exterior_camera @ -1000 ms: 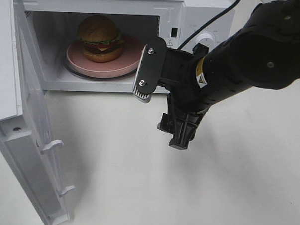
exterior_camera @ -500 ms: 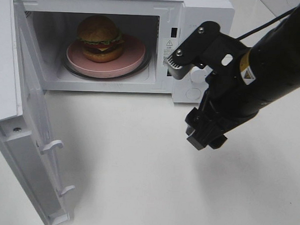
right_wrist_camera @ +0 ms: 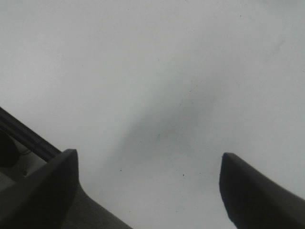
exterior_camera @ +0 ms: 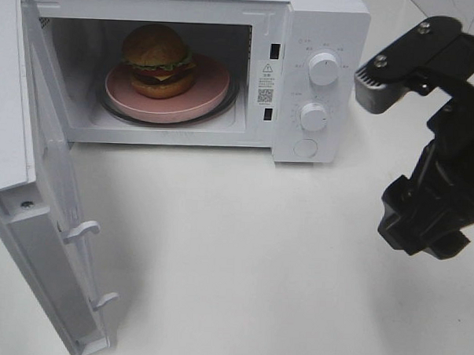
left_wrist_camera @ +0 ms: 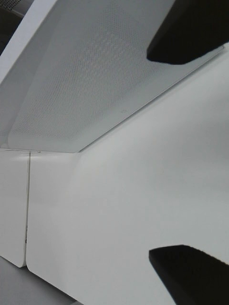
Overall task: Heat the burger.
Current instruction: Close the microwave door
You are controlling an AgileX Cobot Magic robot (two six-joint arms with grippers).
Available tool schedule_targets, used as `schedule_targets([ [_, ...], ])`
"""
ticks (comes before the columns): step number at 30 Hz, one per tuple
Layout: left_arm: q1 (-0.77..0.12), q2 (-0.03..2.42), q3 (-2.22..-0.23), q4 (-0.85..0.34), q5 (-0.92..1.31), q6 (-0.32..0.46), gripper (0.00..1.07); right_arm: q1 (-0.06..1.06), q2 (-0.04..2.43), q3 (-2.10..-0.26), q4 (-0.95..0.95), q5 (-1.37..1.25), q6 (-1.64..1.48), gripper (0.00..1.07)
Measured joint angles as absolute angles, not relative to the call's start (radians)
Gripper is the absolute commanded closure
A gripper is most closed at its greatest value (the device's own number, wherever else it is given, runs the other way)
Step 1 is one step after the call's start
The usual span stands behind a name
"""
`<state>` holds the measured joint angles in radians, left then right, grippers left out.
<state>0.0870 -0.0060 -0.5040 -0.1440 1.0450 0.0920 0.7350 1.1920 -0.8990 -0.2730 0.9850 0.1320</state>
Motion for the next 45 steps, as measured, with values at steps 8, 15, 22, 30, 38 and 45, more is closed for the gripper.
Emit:
schedule_targets([
  [8, 0.087, -0.006, -0.504, -0.144, 1.045, 0.092, 0.09, 0.735, 1.063, -0.899, -0.229, 1.019, 0.137, 0.31],
  [15, 0.087, -0.006, -0.504, -0.144, 1.045, 0.092, 0.09, 0.642, 0.969, -0.880, -0.206, 1.070, 0.154, 0.31],
  [22, 0.087, -0.006, -0.504, -0.144, 1.045, 0.092, 0.09, 0.488, 0.873, -0.784, -0.204, 1.071, 0.154, 0.31],
  [30, 0.087, -0.006, -0.504, -0.144, 1.045, 0.092, 0.09, 0.293, 0.633, -0.647, -0.202, 1.035, 0.176, 0.31],
  [38, 0.087, -0.006, -0.504, -0.144, 1.045, 0.092, 0.09, 0.189, 0.414, -0.566, -0.196, 1.011, 0.184, 0.31],
  [45, 0.087, -0.006, -0.504, -0.144, 1.045, 0.092, 0.09, 0.097, 0.191, -0.527, -0.174, 0.988, 0.184, 0.31],
])
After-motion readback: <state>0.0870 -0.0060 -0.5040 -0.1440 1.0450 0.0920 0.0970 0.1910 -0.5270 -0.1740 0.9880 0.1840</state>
